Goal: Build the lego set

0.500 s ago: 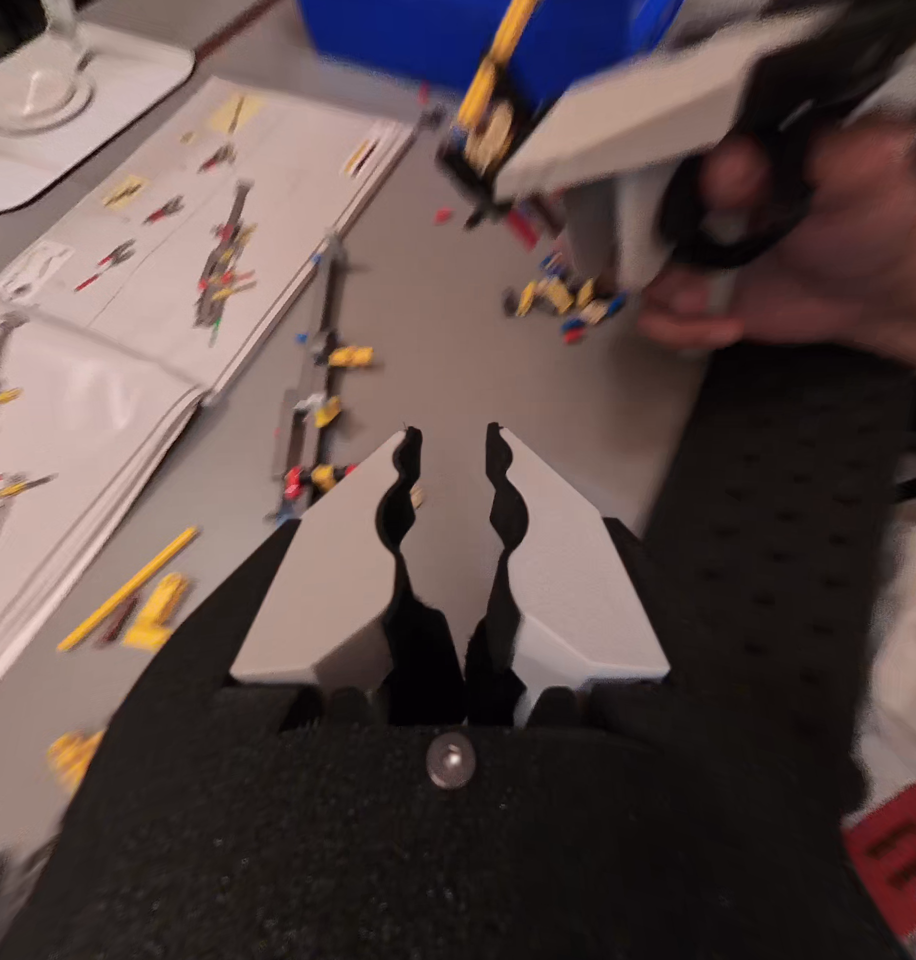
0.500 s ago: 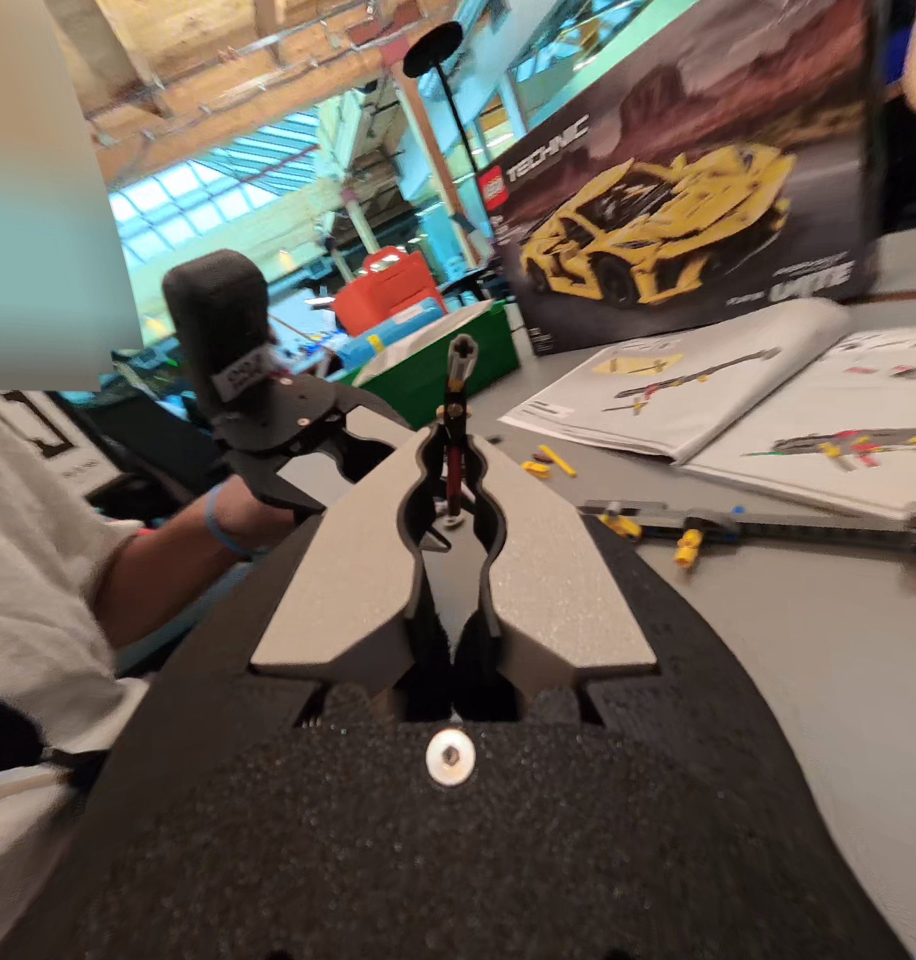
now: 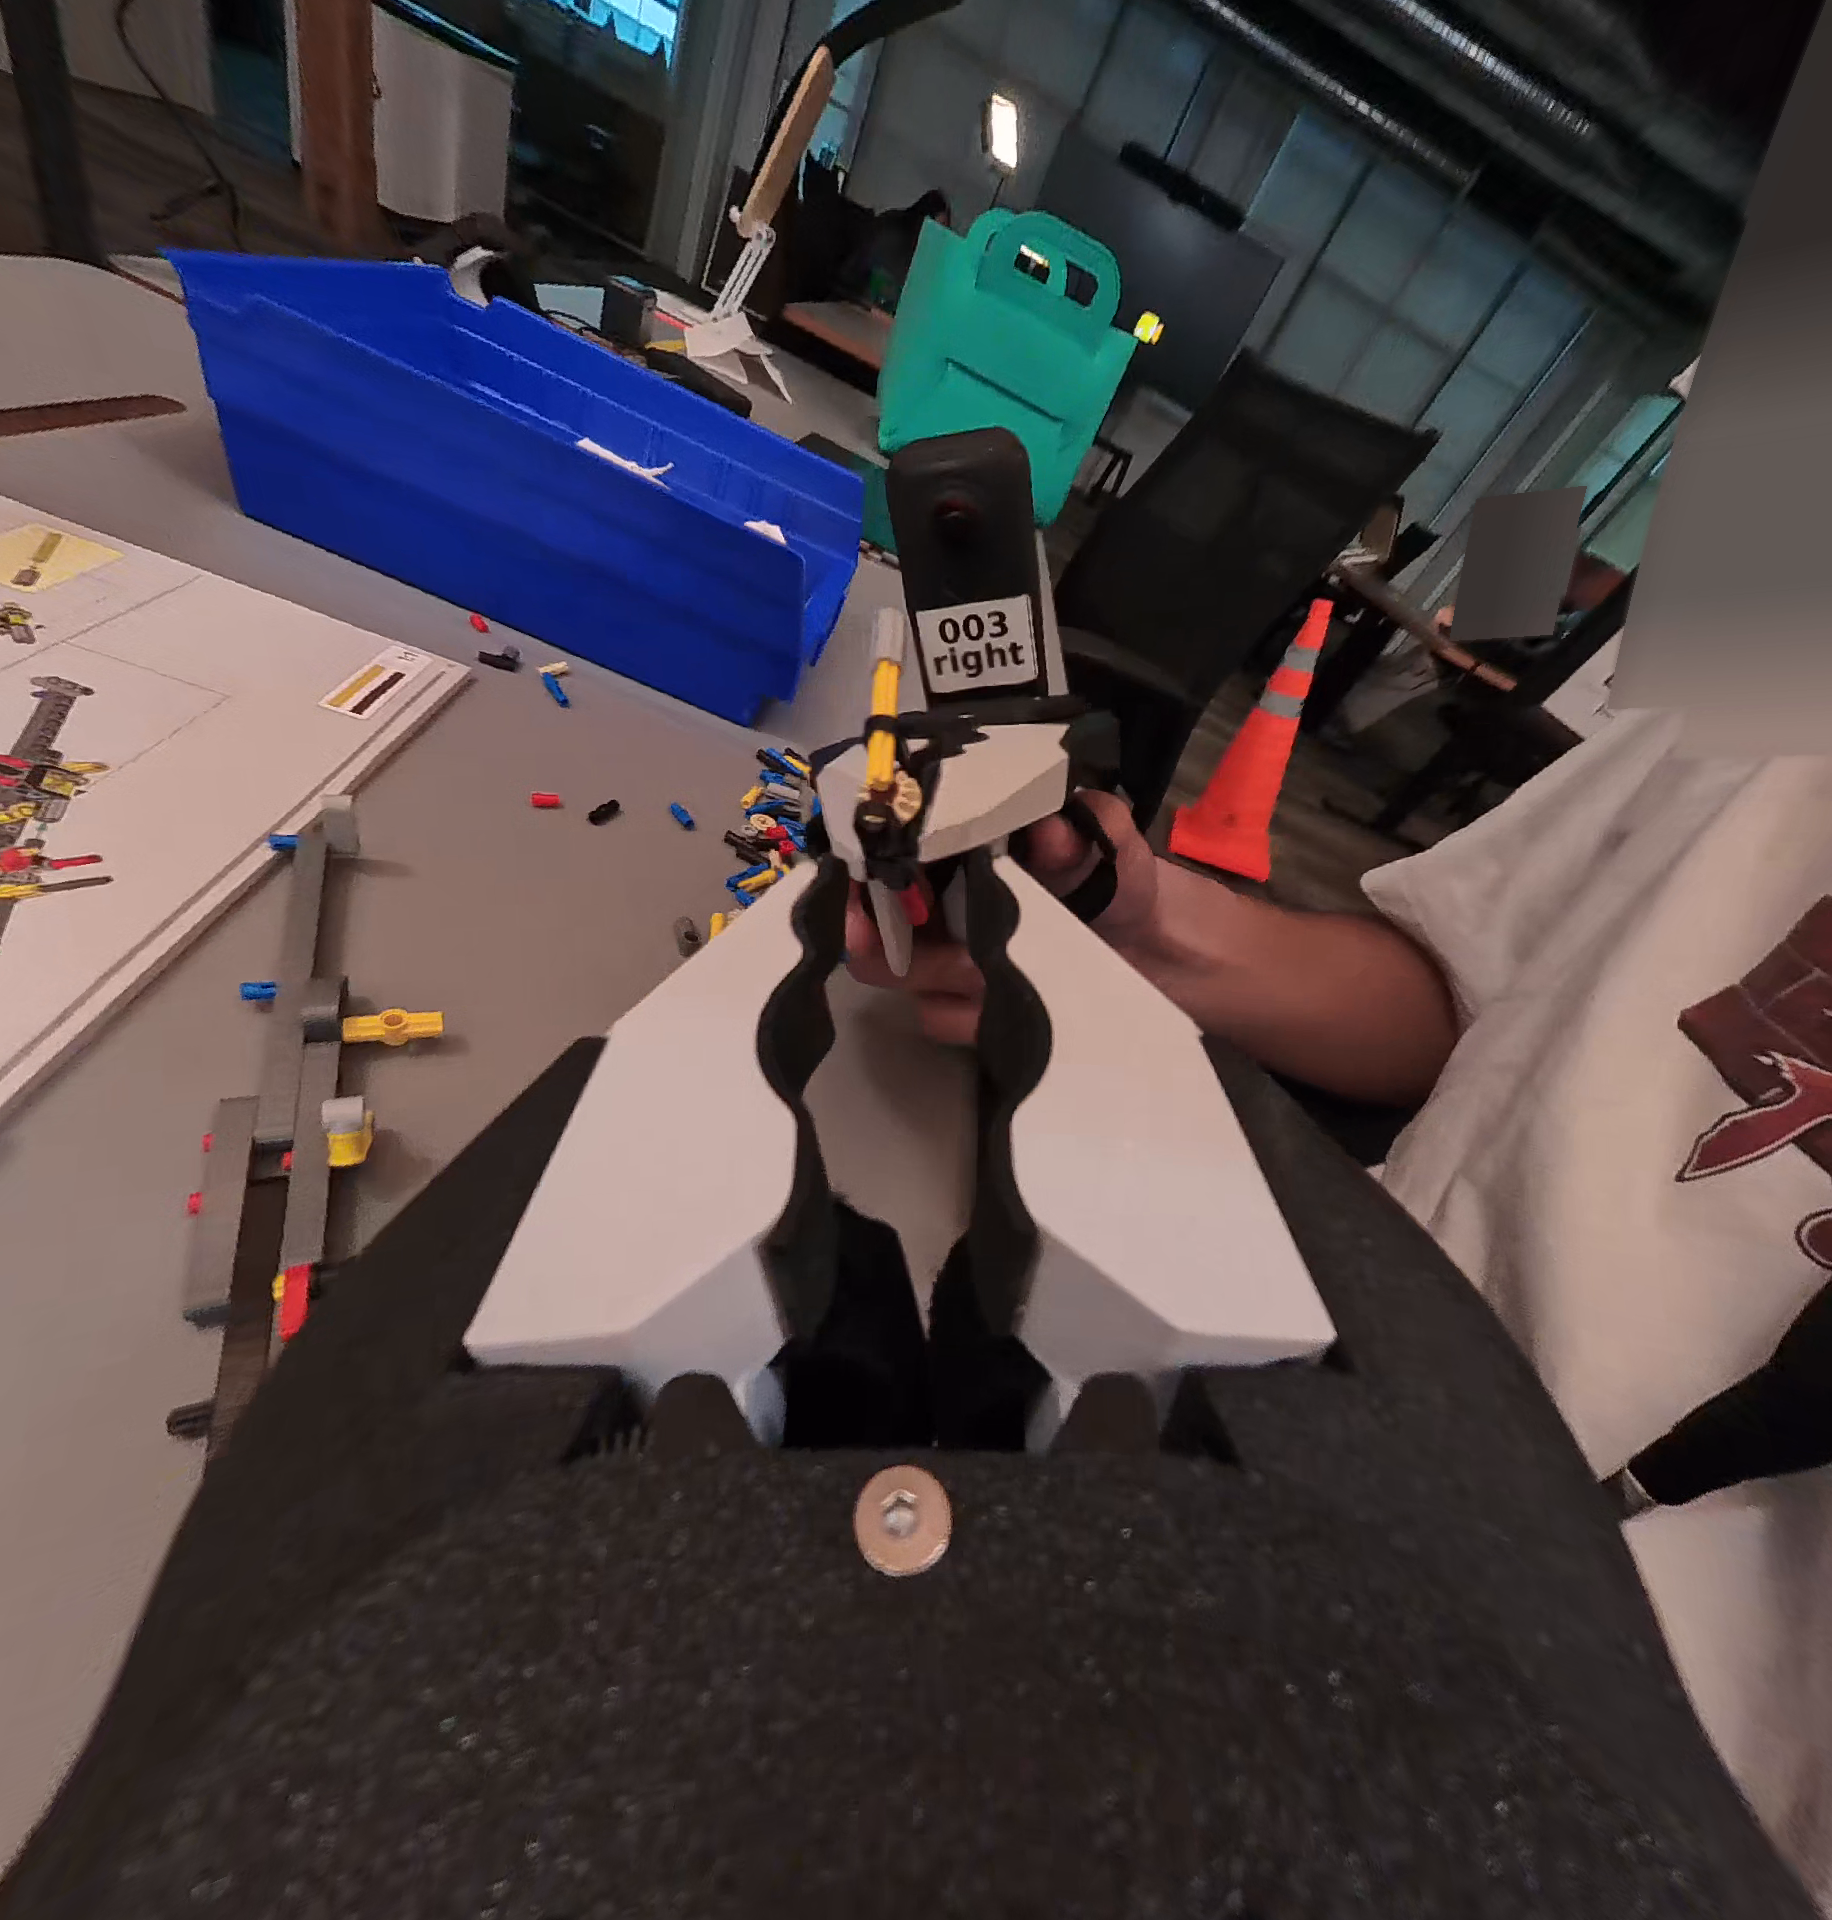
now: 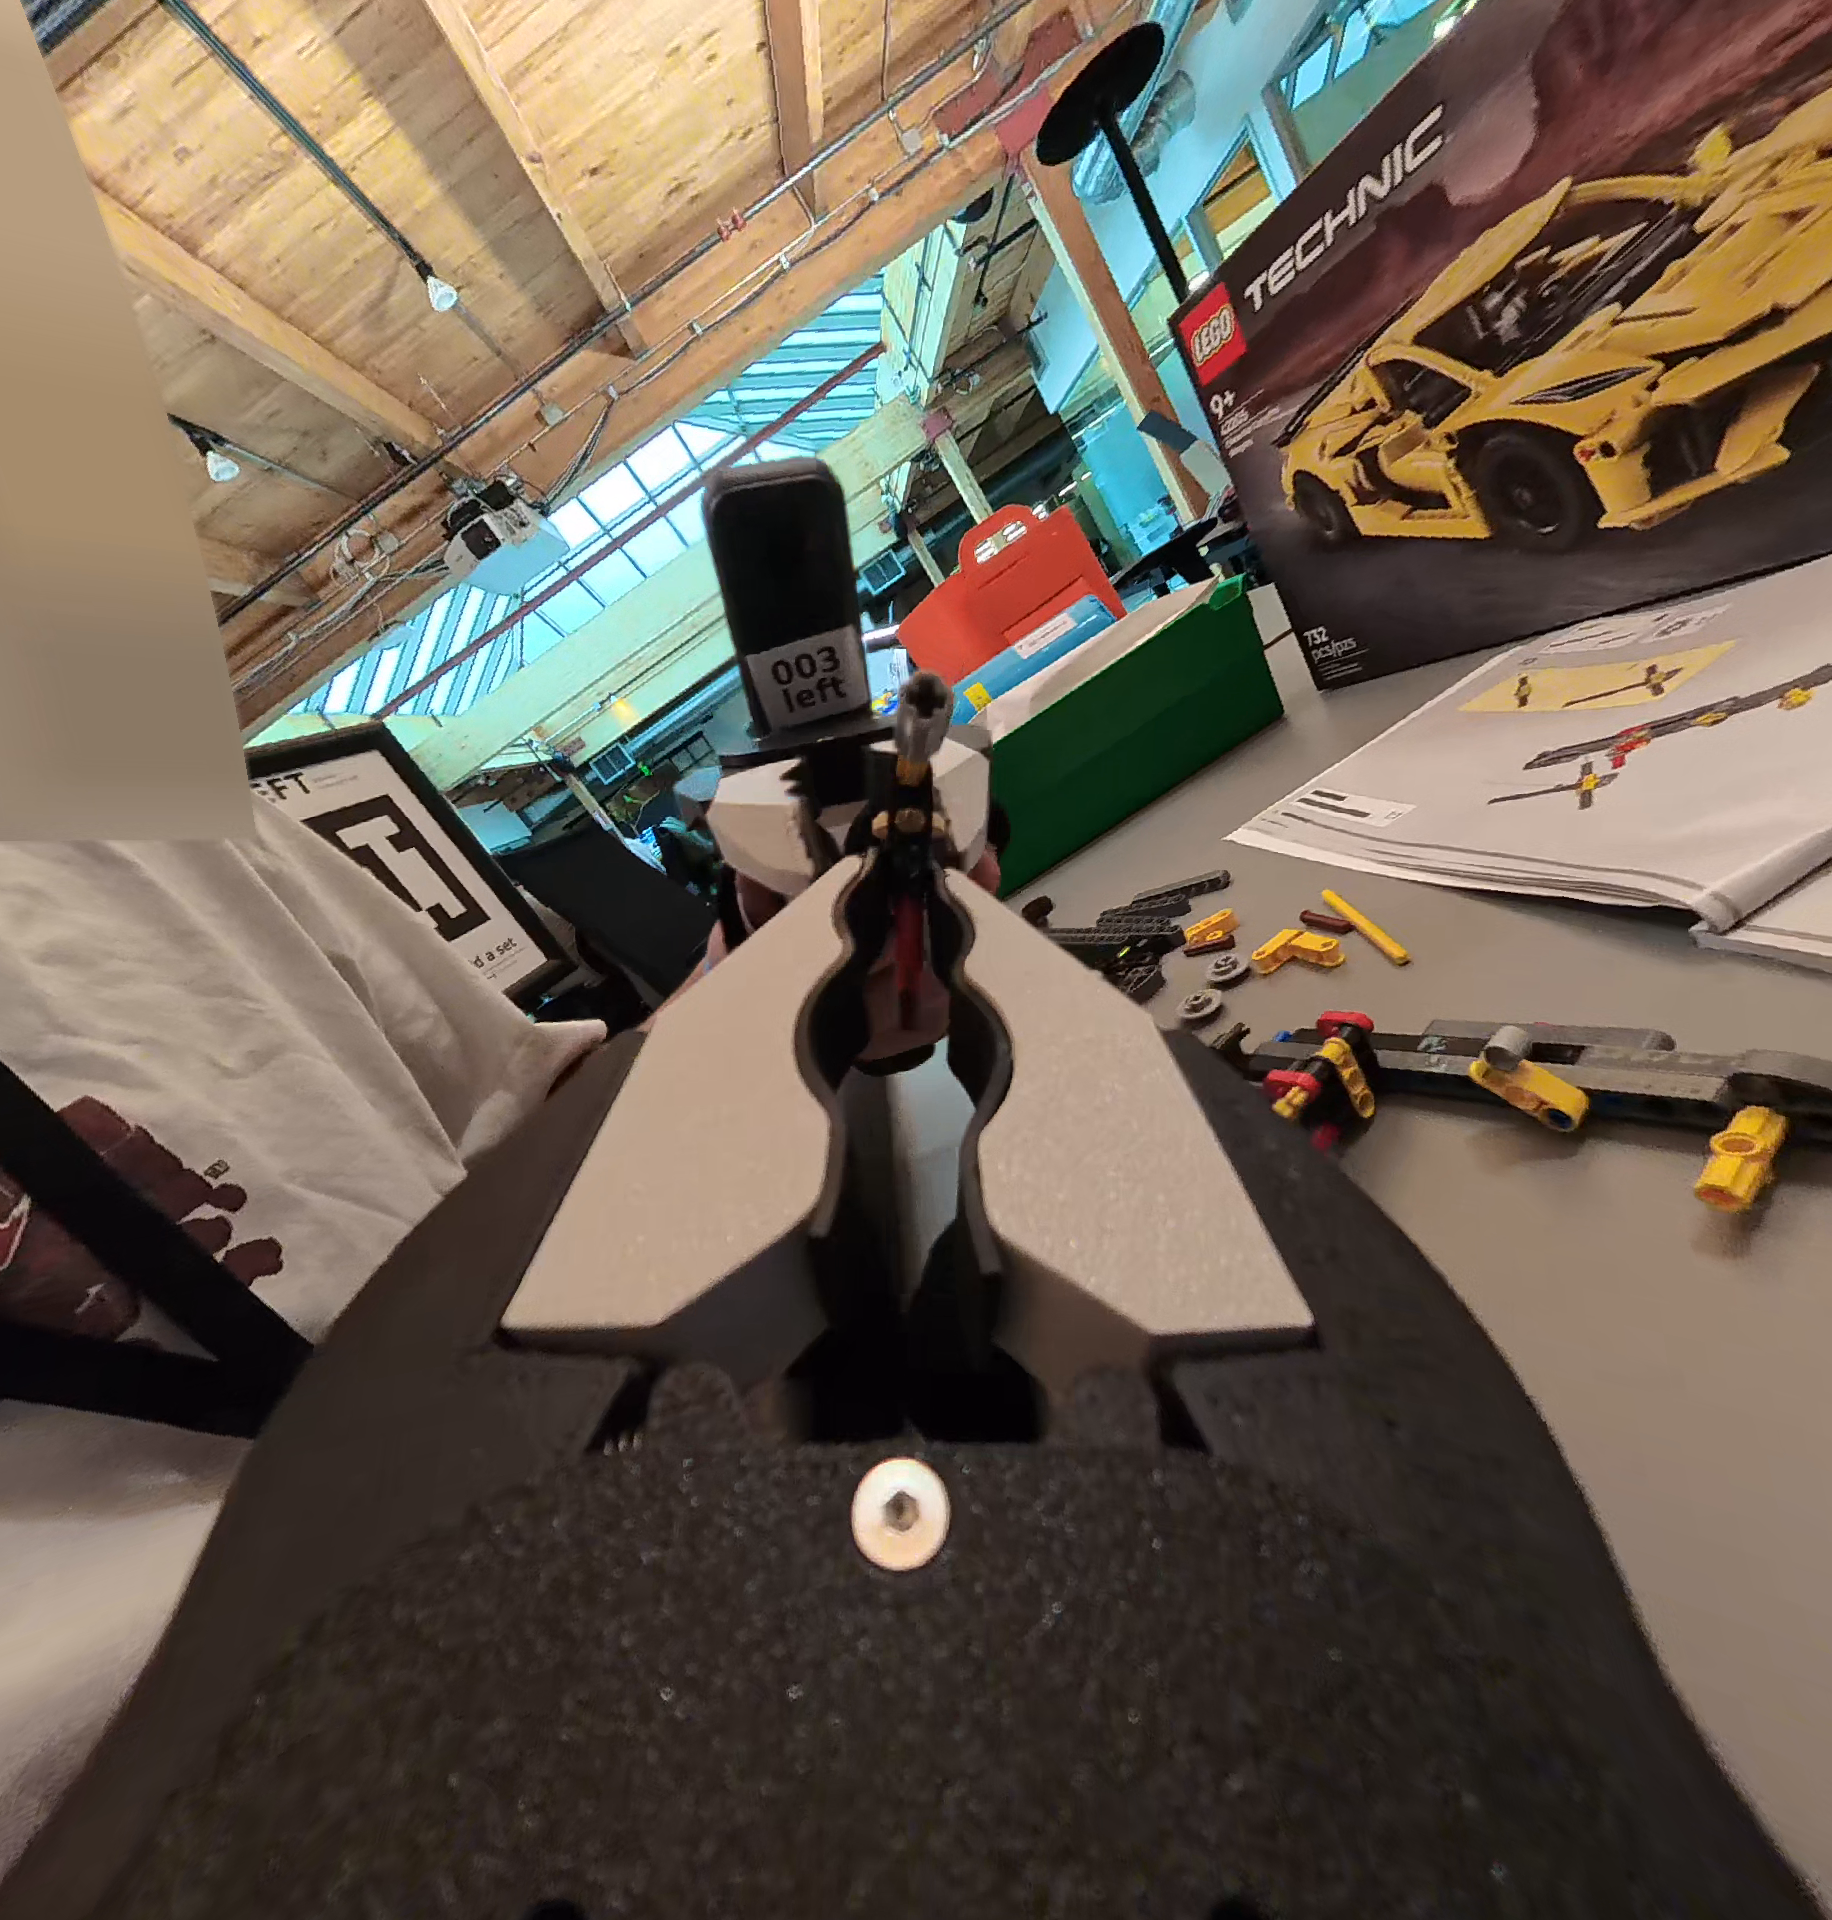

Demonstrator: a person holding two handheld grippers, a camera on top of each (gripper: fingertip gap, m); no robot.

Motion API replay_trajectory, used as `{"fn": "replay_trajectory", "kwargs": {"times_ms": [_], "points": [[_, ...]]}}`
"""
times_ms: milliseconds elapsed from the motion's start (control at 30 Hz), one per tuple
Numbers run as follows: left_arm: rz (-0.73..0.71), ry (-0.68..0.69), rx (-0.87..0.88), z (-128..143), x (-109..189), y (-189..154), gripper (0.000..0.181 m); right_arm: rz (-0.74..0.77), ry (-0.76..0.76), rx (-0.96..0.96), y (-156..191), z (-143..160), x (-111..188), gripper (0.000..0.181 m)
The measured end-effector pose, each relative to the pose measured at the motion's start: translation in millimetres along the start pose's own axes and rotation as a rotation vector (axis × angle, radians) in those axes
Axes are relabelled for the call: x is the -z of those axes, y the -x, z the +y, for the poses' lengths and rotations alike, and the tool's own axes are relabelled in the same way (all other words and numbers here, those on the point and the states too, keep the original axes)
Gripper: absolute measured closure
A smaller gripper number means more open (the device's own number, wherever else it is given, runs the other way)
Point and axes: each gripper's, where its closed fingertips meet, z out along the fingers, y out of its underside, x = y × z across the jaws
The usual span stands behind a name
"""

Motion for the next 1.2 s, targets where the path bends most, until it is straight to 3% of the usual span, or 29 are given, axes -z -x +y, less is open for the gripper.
{"fn": "replay_trajectory", "kwargs": {"times_ms": [167,533,633,733,833,933,1100,1200], "points": [[0.033,-0.043,0.045,1.2,7.0,-1.5,0.176,-0.021,0.047,0.007,5.8,9.1,-5.0,0.175],[0.039,0.002,0.055,12.2,12.7,-3.1,0.176,-0.043,0.124,-0.053,6.9,22.4,-8.3,0.174],[0.003,0.001,0.149,15.5,15.6,7.6,0.176,0.033,0.151,-0.055,-6.0,26.3,-5.3,0.171],[-0.054,-0.026,0.284,23.6,21.4,18.3,0.175,0.155,0.204,-0.023,-24.2,31.1,4.4,0.154],[-0.153,-0.053,0.442,39.8,25.8,29.4,0.176,0.36,0.369,0.142,-43.5,44.6,15.3,0.139],[-0.233,-0.088,0.556,51.6,25.9,33.9,0.175,0.497,0.491,0.346,-40.9,57.2,6.3,0.13],[-0.282,-0.111,0.6,56.3,22.8,31.5,0.176,0.625,0.539,0.485,-40.3,65.1,-4.6,0.139],[-0.261,-0.097,0.647,59.0,19.6,28.2,0.176,0.636,0.541,0.531,-39.8,64.9,-3.1,0.157]]}}
